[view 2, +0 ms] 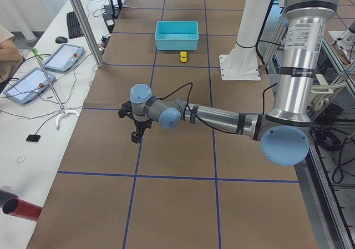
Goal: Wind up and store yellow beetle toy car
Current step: 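Move the right gripper down over the yellow car beside the bin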
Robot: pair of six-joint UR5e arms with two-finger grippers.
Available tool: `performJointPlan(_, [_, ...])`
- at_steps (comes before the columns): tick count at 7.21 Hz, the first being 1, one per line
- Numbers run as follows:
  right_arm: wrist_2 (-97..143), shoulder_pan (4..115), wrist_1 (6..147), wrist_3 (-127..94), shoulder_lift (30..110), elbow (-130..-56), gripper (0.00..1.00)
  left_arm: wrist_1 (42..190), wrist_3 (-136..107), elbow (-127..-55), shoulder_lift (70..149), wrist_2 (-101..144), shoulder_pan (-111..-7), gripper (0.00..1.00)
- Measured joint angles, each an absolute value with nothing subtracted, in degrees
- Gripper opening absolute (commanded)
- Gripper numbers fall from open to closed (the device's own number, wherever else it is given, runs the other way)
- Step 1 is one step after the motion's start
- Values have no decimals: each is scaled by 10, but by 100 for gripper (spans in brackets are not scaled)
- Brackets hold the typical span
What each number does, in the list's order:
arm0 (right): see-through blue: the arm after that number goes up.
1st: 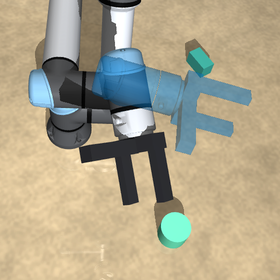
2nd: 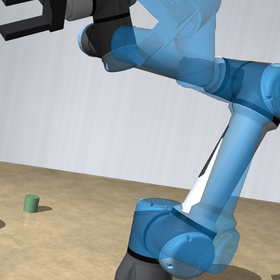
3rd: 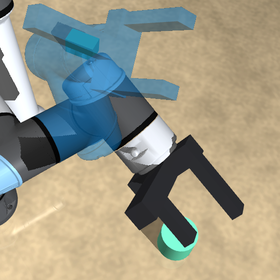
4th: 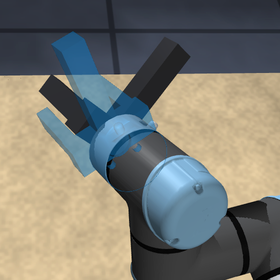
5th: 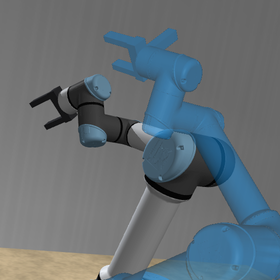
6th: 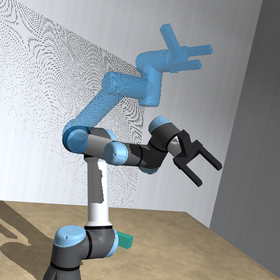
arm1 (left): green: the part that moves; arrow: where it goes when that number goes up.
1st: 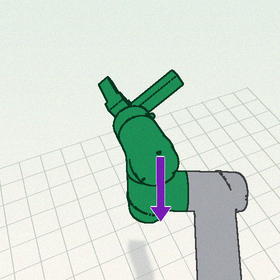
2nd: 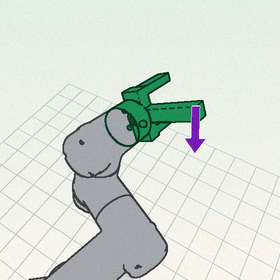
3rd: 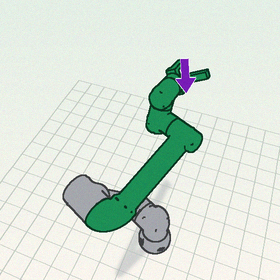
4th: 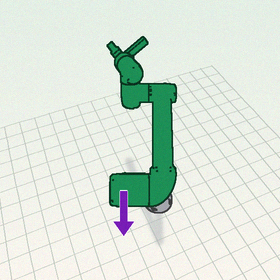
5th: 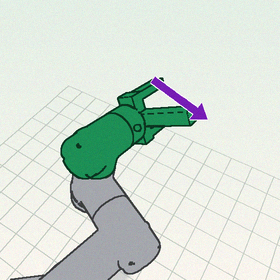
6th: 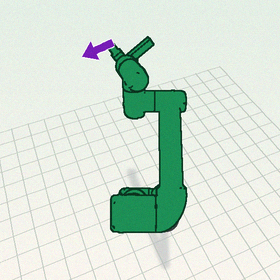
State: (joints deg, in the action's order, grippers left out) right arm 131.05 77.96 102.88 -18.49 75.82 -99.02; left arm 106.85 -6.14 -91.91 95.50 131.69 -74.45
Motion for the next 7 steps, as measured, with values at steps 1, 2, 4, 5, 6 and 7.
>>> performJointPlan(1, [1304, 746, 1064, -189, 719, -1005, 100, 1027, -65, -916, 955, 1337, -785, 100])
performJointPlan(2, [1283, 700, 1080, -191, 697, -1038, 100, 980, -65, -916, 956, 1346, -820, 100])
performJointPlan(4, [1225, 598, 1086, -190, 646, -1103, 100, 924, -58, -921, 949, 1351, -876, 100])
performJointPlan(5, [1214, 554, 1084, -188, 612, -1117, 100, 917, -41, -930, 936, 1351, -892, 100])
performJointPlan(6, [1208, 508, 1084, -184, 580, -1131, 100, 912, -8, -941, 920, 1351, -904, 100])
performJointPlan(7, [1198, 461, 1084, -167, 561, -1143, 100, 906, 14, -947, 907, 1350, -913, 100])
